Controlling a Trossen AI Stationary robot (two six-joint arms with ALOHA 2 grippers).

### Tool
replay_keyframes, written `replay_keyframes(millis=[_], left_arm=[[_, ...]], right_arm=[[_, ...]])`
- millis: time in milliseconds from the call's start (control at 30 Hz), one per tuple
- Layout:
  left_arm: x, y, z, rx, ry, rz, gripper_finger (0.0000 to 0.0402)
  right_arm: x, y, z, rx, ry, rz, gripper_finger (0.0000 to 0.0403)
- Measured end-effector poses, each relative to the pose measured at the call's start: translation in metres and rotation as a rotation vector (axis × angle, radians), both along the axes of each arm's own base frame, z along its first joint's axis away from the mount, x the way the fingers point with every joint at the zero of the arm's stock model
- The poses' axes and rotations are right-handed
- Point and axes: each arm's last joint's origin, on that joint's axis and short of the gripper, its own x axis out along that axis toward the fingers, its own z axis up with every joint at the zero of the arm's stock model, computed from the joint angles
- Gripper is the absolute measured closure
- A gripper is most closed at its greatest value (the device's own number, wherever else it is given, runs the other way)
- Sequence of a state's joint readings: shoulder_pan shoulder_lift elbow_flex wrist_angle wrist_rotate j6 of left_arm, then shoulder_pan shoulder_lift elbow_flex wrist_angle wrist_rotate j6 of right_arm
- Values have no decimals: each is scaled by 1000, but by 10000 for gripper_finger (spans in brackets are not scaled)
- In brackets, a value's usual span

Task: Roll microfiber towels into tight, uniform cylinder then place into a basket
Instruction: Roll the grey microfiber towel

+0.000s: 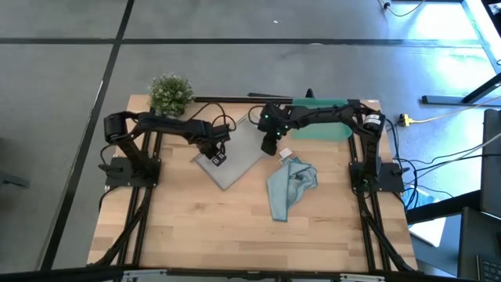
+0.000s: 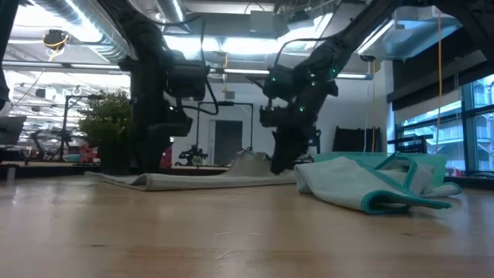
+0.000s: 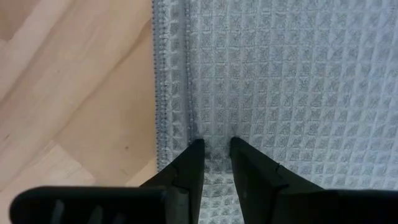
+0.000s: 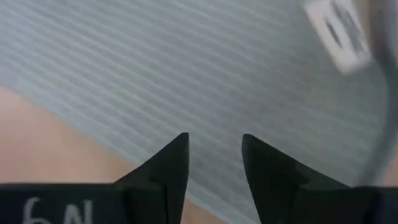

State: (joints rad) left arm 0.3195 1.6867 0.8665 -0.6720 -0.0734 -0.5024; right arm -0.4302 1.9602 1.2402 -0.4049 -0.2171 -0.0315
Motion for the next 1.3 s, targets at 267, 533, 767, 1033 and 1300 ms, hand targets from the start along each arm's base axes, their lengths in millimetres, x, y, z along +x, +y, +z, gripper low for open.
replay_keyframes(millis=[267,533,767,1033,1300], left_arm=[[5,-18,0,-1,-6,-59,324],[13,-39,0,-118,-72,-139,324],[25,-34,21,-66,-133,-131,324],[27,-12,54,19,-259,-113,324],[28,-1,58,62,-303,-167,324]], right_arm=[[-16,-22,-11,-19,-1,-76,253],[-22,-49,-7,-103,-68,-167,253],[-20,-57,3,-107,-73,-182,253],[-7,-47,19,-16,-102,-90,253],[1,-30,18,-55,-89,48,253]])
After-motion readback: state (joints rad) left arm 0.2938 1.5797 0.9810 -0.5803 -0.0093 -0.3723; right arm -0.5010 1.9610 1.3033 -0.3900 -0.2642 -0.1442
